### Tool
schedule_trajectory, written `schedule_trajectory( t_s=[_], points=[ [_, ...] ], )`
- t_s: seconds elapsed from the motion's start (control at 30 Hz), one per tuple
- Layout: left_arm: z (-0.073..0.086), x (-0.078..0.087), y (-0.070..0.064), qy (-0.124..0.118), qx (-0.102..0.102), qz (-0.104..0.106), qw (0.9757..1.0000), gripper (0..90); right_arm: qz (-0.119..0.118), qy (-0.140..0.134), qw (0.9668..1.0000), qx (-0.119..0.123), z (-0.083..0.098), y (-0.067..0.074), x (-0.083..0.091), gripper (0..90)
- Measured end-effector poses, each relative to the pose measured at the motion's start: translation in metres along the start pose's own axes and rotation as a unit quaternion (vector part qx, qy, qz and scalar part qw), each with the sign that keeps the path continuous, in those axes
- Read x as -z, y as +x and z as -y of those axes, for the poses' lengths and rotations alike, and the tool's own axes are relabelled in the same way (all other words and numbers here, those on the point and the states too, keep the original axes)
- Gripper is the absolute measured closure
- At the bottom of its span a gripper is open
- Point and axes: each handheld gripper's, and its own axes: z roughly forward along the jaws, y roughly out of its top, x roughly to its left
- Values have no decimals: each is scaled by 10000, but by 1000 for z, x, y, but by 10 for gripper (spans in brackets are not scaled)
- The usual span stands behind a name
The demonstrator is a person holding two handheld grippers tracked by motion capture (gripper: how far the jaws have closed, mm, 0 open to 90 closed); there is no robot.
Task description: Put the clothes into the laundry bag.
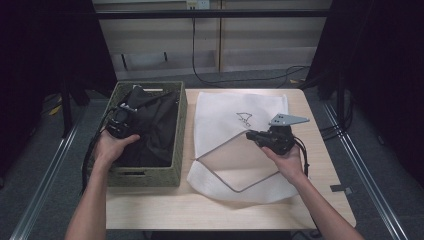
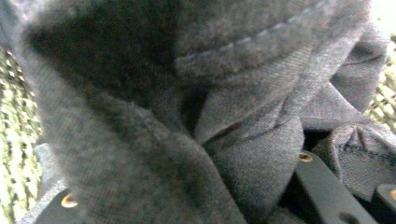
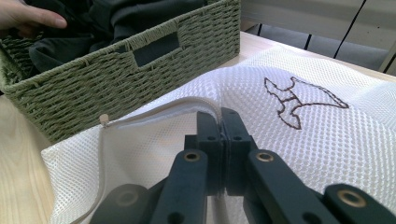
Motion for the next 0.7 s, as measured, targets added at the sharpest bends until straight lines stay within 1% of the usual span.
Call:
schedule_trajectory(
  t_s=[0.03, 0.1, 0.13, 0.2, 0.23, 0.27, 0.3, 0.33, 0.4, 0.43, 0.47, 0.5, 0.57, 0.6, 0.63, 0.67, 0.7],
  points=[
    [0, 0, 0, 0, 0, 0, 10000, 664, 0, 0, 10000, 0, 0, 0, 0, 886],
    [2, 4, 0, -169, 58, 13, 9998, 664, 3, -6, 10000, -5, 0, 0, 0, 887],
    [3, 6, 0, -273, 129, -12, 9995, 664, 1, -8, 10000, -10, 0, 0, 0, 886],
    [4, 10, 0, -426, 189, -122, 9988, 666, -3, -11, 10000, -16, 0, -1, 0, 886],
    [4, 12, 0, -474, 217, -137, 9985, 667, -1, -10, 10000, -12, 0, -1, 0, 886],
    [4, 16, 0, -679, 306, -119, 9971, 668, 1, -8, 10000, -10, 0, 0, 0, 887],
    [4, 16, 0, -679, 306, -119, 9971, 669, 1, -8, 10000, -10, 0, 0, 0, 887],
    [5, 18, 0, -751, 310, -140, 9966, 669, 0, -5, 10000, -8, 0, 0, 0, 886],
    [6, 23, 1, -891, 278, -108, 9956, 670, -7, -10, 10000, -15, 0, -1, 0, 886],
    [6, 25, 0, -979, 338, -110, 9946, 670, -9, -14, 10000, -26, 0, -1, 0, 886],
    [7, 31, 0, -1090, 266, -130, 9936, 670, -18, -16, 10000, -31, 0, -1, 1, 887],
    [7, 31, 0, -1090, 266, -130, 9936, 670, -18, -16, 10000, -31, 0, -1, 1, 887],
    [7, 35, -1, -1292, 329, -145, 9910, 670, -24, -16, 10000, -32, 0, -1, 0, 886],
    [7, 38, -1, -1375, 352, -85, 9898, 671, -21, -14, 10000, -31, 0, -1, 0, 887],
    [7, 40, 0, -1407, 339, -81, 9894, 671, -24, -13, 10000, -31, 0, -1, 0, 887],
    [7, 43, 0, -1481, 381, -87, 9882, 672, -24, -13, 10000, -31, 0, -1, 0, 887],
    [6, 45, 0, -1510, 359, -90, 9878, 672, -28, -14, 10000, -30, 0, -1, 0, 886]
  ],
)
